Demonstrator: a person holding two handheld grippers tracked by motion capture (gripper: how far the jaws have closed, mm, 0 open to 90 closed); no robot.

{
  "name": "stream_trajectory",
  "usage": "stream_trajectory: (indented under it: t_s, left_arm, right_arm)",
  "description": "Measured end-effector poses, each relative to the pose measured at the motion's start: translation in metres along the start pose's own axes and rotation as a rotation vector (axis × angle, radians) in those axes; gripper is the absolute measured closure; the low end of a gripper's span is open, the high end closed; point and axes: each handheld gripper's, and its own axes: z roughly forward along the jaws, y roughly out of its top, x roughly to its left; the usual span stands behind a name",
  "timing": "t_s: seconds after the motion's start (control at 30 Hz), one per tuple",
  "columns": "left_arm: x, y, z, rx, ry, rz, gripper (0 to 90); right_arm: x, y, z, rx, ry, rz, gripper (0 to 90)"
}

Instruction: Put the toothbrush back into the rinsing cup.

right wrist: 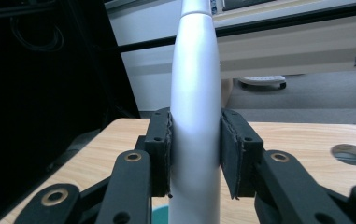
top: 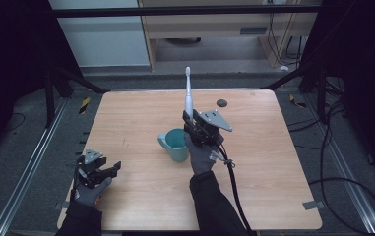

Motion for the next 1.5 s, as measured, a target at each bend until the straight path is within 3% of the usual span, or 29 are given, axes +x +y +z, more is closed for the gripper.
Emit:
stream_trajectory:
  t_s: [0.5, 0.67, 1.13, 1.5]
  left_arm:
    - [0.001, 0.000, 0.000, -0.004, -0.001, -0.007, 36.9]
    - [0.001, 0.000, 0.000, -0.004, -0.001, -0.007, 36.9]
    - [0.001, 0.000, 0.000, -0.006, -0.001, -0.006, 36.9]
    - [0.001, 0.000, 0.000, -0.005, 0.000, -0.005, 36.9]
  right_arm:
    - [0.015, -0.020, 0.028, 0.005, 0.002, 0.029, 66.3]
    - [0.017, -0.027, 0.035, 0.018, -0.004, 0.019, 66.3]
    - [0.016, -0.049, 0.045, 0.084, -0.037, 0.018, 66.2]
    - [0.019, -0.062, 0.049, 0.154, -0.070, -0.012, 66.0]
